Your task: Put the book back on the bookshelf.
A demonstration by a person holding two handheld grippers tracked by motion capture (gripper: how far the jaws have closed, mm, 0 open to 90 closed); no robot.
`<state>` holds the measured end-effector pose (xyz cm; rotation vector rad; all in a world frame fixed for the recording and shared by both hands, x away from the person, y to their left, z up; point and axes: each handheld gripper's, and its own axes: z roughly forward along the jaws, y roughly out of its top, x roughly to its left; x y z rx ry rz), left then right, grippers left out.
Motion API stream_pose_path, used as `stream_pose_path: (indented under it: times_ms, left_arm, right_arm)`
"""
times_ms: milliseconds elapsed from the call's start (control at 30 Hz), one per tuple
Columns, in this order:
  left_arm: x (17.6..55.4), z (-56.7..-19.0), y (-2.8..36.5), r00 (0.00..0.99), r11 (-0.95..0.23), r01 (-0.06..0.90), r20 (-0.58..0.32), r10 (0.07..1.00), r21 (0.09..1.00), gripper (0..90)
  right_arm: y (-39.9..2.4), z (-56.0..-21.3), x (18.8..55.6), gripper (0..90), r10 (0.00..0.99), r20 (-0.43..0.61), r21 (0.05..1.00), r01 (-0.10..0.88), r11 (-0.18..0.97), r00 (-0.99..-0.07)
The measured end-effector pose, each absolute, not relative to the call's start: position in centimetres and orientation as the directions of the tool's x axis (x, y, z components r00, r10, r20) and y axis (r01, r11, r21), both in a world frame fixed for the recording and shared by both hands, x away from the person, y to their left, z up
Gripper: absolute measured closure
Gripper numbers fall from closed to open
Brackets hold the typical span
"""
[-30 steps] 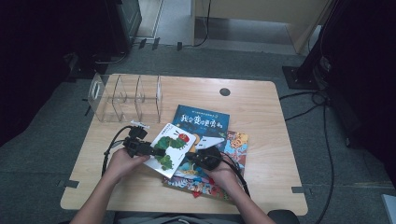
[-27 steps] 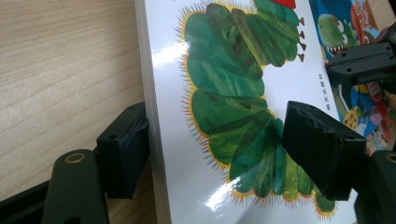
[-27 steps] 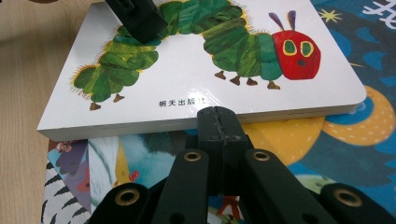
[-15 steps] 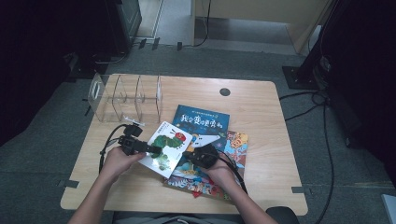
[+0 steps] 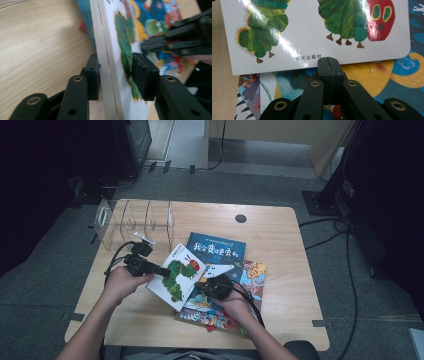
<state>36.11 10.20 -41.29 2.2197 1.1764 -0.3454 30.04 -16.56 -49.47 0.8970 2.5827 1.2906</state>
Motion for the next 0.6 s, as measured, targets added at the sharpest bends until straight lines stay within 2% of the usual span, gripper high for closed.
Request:
stream_pose_path:
  times_ms: [167,267,600]
  left_arm:
    - [36.3,-39.8,8.5,0.589,-0.468,0.808,-0.456,0.668,0.358,68.5]
    - [36.5,-39.4,7.5,0.604,-0.503,0.797,-0.415,0.681,0.335,68.7]
    - [37.0,-38.2,6.1,0.633,-0.549,0.774,-0.39,0.668,0.316,77.2]
  right_arm:
    - [-16.3,-49.5,30.3,89.9,0.538,0.151,0.771,0.439,0.462,-0.83]
    - [-16.0,-49.4,30.2,89.7,0.517,0.142,0.786,0.414,0.46,-0.844]
    - [-15.4,-49.4,30.4,87.5,0.512,0.129,0.778,0.406,0.478,-0.85]
